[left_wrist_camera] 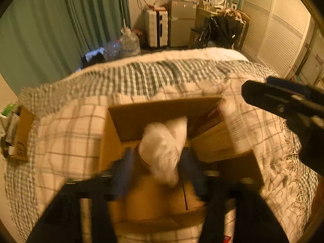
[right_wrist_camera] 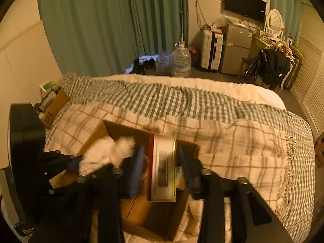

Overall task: Organize objects
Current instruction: 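Carry the cloth and medicine box over the cardboard box and release both, then grasp the white bear toy with the left tool while the right tool grasps the clear jar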

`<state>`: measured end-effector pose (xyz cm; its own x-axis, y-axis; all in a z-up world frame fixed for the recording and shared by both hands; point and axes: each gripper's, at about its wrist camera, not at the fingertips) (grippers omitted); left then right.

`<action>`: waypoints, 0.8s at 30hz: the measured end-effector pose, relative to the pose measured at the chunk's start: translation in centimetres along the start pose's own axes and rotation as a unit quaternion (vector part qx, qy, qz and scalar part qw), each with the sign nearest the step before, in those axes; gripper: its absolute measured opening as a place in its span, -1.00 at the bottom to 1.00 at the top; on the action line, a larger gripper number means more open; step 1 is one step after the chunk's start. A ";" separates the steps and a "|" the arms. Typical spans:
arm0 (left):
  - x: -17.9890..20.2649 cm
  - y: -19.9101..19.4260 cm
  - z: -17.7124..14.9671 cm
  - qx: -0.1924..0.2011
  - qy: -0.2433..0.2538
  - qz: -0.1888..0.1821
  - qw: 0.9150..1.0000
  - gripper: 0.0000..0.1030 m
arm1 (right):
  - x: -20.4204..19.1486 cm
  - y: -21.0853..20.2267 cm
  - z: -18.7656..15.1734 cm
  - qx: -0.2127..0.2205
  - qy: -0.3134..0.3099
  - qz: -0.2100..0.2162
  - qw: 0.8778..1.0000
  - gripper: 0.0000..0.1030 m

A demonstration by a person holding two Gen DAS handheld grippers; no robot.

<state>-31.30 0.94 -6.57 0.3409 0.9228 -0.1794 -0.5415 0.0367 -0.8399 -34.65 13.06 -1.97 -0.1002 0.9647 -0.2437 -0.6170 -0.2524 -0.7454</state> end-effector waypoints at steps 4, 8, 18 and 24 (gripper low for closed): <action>0.3 -4.5 -0.3 0.031 0.002 0.027 0.999 0.64 | -0.2 -4.9 0.1 0.028 -0.003 -0.008 1.000 0.30; 0.4 -10.0 -1.0 0.060 0.001 0.052 0.997 0.90 | -0.7 -10.9 -0.4 0.062 -0.013 -0.019 0.998 0.54; 0.2 -21.8 -5.2 0.126 -0.024 0.092 0.987 1.00 | -2.5 -24.0 -4.8 0.136 -0.039 -0.041 0.989 0.99; 0.3 -25.3 -9.6 0.142 -0.054 0.103 0.983 1.00 | -3.3 -28.2 -9.2 0.147 -0.050 -0.034 0.987 0.99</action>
<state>-10.13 -3.43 9.69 0.1258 0.9566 -0.2627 -0.7886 -0.0643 -0.6116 -9.77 16.34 14.16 -0.1187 0.9848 -0.1268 -0.8236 -0.1689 -0.5415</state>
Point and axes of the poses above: each gripper's, at about its wrist camera, not at the fingertips, and y roughly the way its jaws point, x to its right, z to its top, and after that the axes turned 15 degrees about y, right-handed
